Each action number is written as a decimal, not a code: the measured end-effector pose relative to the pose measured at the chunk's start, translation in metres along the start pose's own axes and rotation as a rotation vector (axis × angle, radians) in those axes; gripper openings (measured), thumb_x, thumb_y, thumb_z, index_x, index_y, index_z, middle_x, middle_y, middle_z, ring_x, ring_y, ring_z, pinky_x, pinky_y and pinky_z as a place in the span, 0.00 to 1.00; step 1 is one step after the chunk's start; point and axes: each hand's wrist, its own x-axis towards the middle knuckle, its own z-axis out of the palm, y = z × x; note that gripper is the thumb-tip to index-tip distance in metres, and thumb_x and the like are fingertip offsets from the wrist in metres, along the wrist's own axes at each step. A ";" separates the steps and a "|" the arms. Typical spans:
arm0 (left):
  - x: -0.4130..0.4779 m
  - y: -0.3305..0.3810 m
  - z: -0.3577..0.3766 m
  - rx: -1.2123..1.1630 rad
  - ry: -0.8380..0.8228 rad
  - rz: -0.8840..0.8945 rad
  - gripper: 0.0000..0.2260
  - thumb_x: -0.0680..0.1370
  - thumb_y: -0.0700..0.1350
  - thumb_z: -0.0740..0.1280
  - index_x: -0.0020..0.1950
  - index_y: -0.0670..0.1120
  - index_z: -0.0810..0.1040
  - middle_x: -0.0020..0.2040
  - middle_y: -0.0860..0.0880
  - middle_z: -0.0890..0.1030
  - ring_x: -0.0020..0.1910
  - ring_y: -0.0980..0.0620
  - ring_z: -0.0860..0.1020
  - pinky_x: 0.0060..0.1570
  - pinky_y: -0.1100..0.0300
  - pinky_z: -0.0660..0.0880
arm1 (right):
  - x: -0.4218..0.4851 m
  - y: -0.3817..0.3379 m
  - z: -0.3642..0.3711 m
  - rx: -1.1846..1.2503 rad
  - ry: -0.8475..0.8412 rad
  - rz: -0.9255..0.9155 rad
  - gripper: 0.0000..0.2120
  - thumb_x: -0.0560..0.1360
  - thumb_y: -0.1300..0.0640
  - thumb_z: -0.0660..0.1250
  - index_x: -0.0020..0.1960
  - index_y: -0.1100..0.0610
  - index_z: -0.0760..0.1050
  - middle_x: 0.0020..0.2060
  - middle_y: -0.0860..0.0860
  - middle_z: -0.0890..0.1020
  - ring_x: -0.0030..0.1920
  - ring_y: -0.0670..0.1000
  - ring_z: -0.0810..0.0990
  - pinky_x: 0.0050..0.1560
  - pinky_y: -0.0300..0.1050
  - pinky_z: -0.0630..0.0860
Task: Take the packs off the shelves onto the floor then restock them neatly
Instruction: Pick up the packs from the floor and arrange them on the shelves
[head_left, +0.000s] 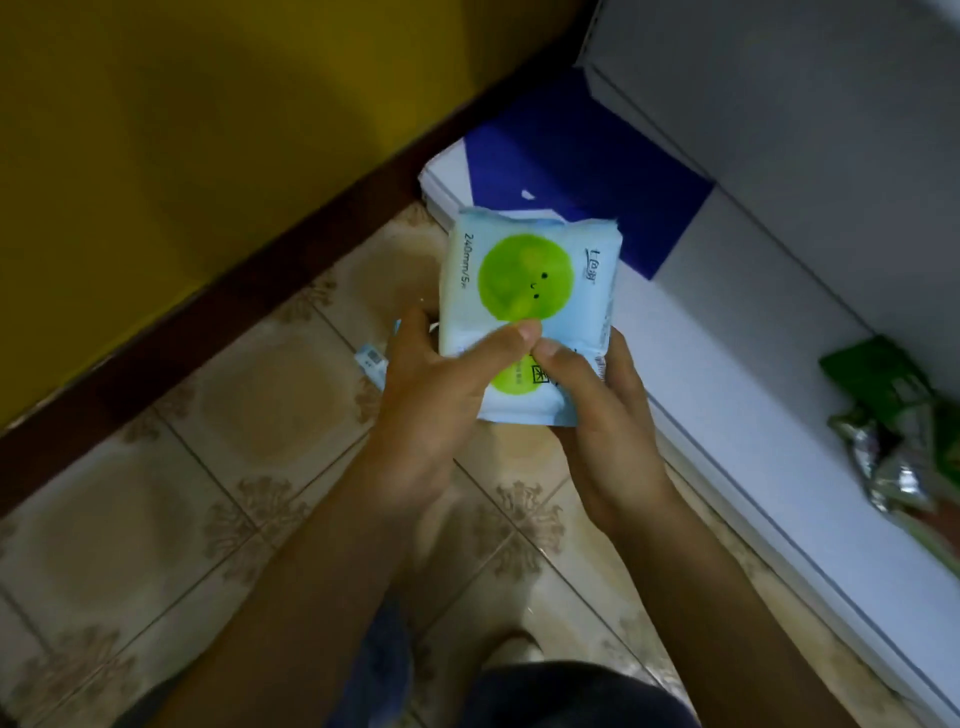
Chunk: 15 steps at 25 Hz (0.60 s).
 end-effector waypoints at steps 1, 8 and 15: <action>-0.020 0.017 0.006 -0.022 0.001 -0.008 0.26 0.65 0.47 0.77 0.61 0.44 0.77 0.52 0.45 0.84 0.50 0.46 0.84 0.53 0.45 0.79 | -0.019 -0.024 0.000 -0.036 0.003 -0.002 0.22 0.70 0.55 0.70 0.63 0.53 0.73 0.55 0.54 0.82 0.55 0.55 0.82 0.56 0.56 0.78; -0.177 0.288 0.066 -0.098 -0.106 0.180 0.24 0.66 0.40 0.78 0.60 0.41 0.76 0.51 0.44 0.84 0.49 0.45 0.83 0.46 0.52 0.81 | -0.174 -0.302 0.055 -0.080 -0.048 -0.260 0.21 0.72 0.59 0.72 0.63 0.49 0.72 0.50 0.47 0.84 0.48 0.47 0.84 0.44 0.41 0.78; -0.305 0.576 0.144 -0.152 -0.480 0.618 0.25 0.68 0.39 0.75 0.64 0.38 0.74 0.56 0.39 0.82 0.53 0.39 0.82 0.50 0.49 0.80 | -0.296 -0.596 0.103 -0.121 -0.107 -0.795 0.22 0.71 0.61 0.73 0.63 0.51 0.72 0.49 0.46 0.84 0.45 0.45 0.84 0.40 0.37 0.79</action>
